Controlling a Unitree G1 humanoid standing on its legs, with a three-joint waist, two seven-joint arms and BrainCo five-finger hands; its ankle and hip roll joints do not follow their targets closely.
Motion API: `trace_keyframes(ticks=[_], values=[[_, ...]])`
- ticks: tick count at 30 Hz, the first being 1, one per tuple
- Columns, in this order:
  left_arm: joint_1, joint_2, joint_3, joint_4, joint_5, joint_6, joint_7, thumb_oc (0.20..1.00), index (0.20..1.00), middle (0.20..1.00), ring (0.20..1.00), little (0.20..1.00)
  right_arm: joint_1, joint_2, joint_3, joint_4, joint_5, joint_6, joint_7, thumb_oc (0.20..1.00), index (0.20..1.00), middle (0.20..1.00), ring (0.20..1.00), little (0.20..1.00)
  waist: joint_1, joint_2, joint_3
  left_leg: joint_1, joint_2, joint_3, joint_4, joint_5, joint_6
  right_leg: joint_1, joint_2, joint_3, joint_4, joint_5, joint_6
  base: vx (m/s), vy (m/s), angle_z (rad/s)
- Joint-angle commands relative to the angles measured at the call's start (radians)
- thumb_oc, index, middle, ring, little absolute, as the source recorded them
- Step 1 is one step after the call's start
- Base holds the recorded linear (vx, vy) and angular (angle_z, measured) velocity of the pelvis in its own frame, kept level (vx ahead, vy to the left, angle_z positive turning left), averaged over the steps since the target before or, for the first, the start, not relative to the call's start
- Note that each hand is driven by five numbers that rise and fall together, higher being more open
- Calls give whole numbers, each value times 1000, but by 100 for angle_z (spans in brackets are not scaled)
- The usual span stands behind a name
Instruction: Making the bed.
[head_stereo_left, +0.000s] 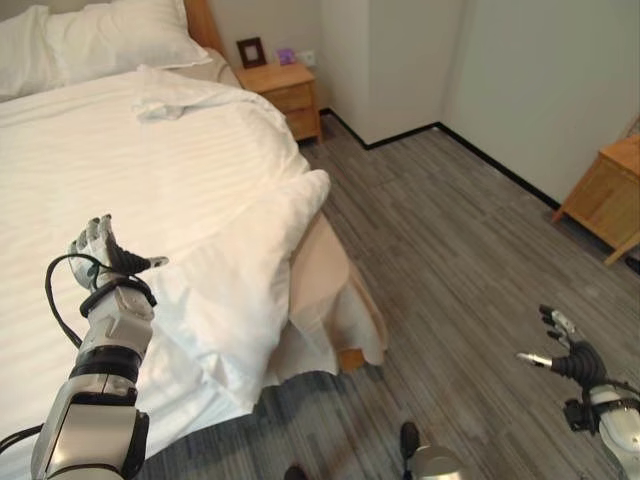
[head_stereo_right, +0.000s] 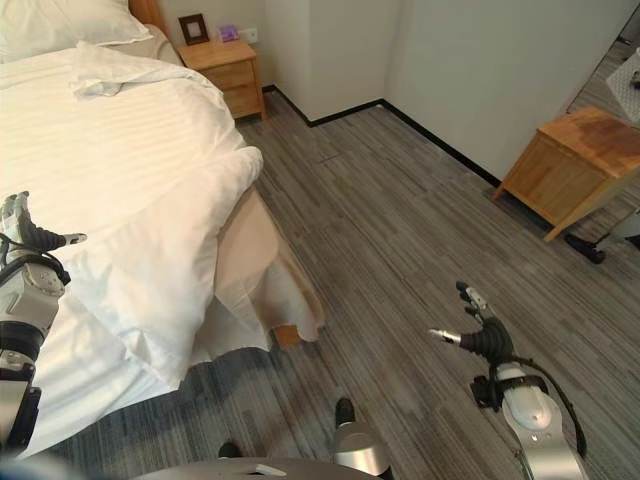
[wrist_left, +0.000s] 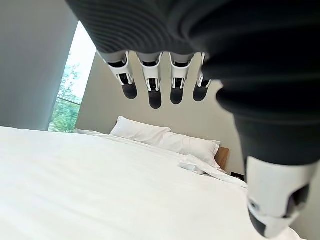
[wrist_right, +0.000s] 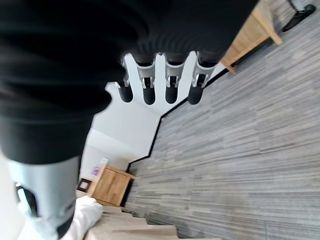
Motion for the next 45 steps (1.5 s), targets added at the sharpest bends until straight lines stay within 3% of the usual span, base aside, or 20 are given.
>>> trace_keyframes(ticks=[1,8,9,10,11,16,17,18,21,24,26,28,29,31,32,33,34,38,41,45], values=[[-136,55,-64,52,84,1,-14,1000,1000,1000,1000,1000,-98,-17,-14,-59,86,-81,-3,1000,1000,1000,1000,1000,-16,-6,13,-57,-3,43,18,21,-13,2,-66,-9,16,-111,76,-115,74,1],[-204,-15,-162,347,103,21,-120,1000,1000,1000,1000,1000,-187,-18,57,-47,98,-74,-3,1000,1000,1000,1000,1000,-37,-19,47,-210,9,54,18,52,-13,-204,-69,17,16,-45,94,-78,36,-15],[-171,-37,-178,379,140,21,-158,555,555,555,555,555,-198,-19,59,-44,102,-73,-5,1000,1000,1000,1000,1000,-38,-18,54,-214,10,56,18,53,-12,-210,-70,20,16,-44,95,39,25,-19],[-171,-44,-182,389,148,20,-165,445,445,445,445,445,-200,-21,62,-46,100,-75,-3,1000,1000,1000,1000,1000,-39,-17,56,-213,10,57,18,52,-13,-210,-70,22,16,-45,95,48,24,-17],[-152,-55,-211,394,191,7,-205,200,200,200,200,200,-208,-25,56,-48,102,-73,-1,1000,1000,1000,1000,1000,-39,-14,60,-208,11,60,18,52,-13,-205,-71,24,16,-47,95,55,15,-16],[-183,-42,-230,193,156,-46,-178,200,200,200,200,200,-197,-36,48,-50,107,-105,-2,1000,1000,1000,1000,1000,-32,4,74,-176,6,53,18,46,-13,-164,-77,17,16,-66,92,25,-3,-1],[-248,-106,-234,-136,113,-78,-43,200,200,200,200,200,-186,-17,61,-38,83,-123,-12,1000,1000,1000,1000,1000,-27,7,67,-167,2,41,18,40,-11,-148,-81,12,16,-72,91,29,-38,18],[-241,-106,-231,-147,114,-71,-46,200,200,200,200,200,-184,-17,60,-37,82,-124,-12,1000,1000,1000,1000,1000,-27,7,70,-162,2,40,18,39,-11,-142,-82,11,16,-74,91,29,-43,32],[-127,-148,-143,-544,43,-151,-16,200,200,200,200,200,-150,18,42,9,37,-113,-35,1000,1000,1000,1000,1000,-18,9,53,-138,-7,26,18,26,-4,-109,-88,-6,16,-84,88,22,-34,26],[-58,-263,-96,-811,-150,-250,-70,200,200,200,200,200,-159,47,39,123,4,-68,-67,1000,1000,1000,1000,1000,-16,17,30,-108,-14,30,18,11,4,-85,-92,-5,16,-90,87,21,-14,-1],[-46,-359,-134,-973,-312,-304,-157,200,200,200,200,200,-163,64,16,243,6,-35,-92,1000,1000,1000,1000,1000,-22,20,16,-91,-18,33,18,3,9,-73,-96,-6,16,-94,86,0,0,0],[-39,-375,-137,-976,-302,-293,-168,200,200,200,200,200,-166,64,17,259,4,-34,-94,1000,1000,1000,1000,1000,-20,22,13,-84,-19,36,18,-2,11,-67,-97,-4,16,-96,85,5,-3,2],[-27,-433,-238,-1079,-382,-317,-266,200,200,200,200,200,-188,65,-18,333,-3,-19,-132,1000,1000,1000,1000,1000,-26,26,2,-67,-24,39,18,-11,17,-56,-101,-3,16,-99,85,0,0,0],[-19,-447,-267,-1092,-406,-320,-297,200,200,200,200,200,-196,62,-26,347,-5,-17,-143,1000,1000,1000,1000,1000,-26,29,1,-66,-25,42,18,-9,20,-57,-100,-2,16,-95,83,3,-22,-5],[-5,-497,-364,-1085,-469,-314,-367,200,200,200,200,200,-220,61,-44,370,2,-15,-169,1000,1000,1000,1000,1000,-37,35,1,-57,-26,46,18,-14,21,-51,-102,2,16,-100,84,0,0,0],[-7,-507,-388,-1070,-471,-312,-376,420,420,420,420,420,-228,58,-47,379,4,-18,-173,1000,1000,1000,1000,1000,-37,37,2,-57,-25,49,18,-11,22,-53,-100,4,16,-97,82,11,-25,-5],[-7,-528,-437,-1036,-474,-304,-392,1000,1000,1000,1000,1000,-242,58,-46,385,7,-20,-184,1000,1000,1000,1000,1000,-43,39,5,-52,-26,49,18,-15,23,-48,-100,5,16,-102,82,-13,-22,-6],[-4,-642,-613,-859,-480,-283,-480,1000,1000,1000,1000,1000,-296,32,-50,405,7,-26,-219,1000,1000,1000,1000,1000,-68,56,23,-54,-30,54,18,-10,24,-56,-98,19,16,-104,79,-19,-17,-3],[19,-696,-679,-766,-551,-270,-489,1000,1000,1000,1000,1000,-322,26,-42,429,-3,-14,-260,1000,1000,1000,1000,1000,-79,69,34,-52,-34,52,18,-13,23,-54,-101,22,16,-110,81,-14,-13,-4],[24,-695,-699,-786,-612,-272,-505,1000,1000,1000,1000,1000,-342,12,-37,434,-35,-2,-289,1000,1000,1000,1000,1000,-78,78,39,-54,-36,54,18,-10,25,-57,-102,27,16,-104,80,-1,-16,-6]])
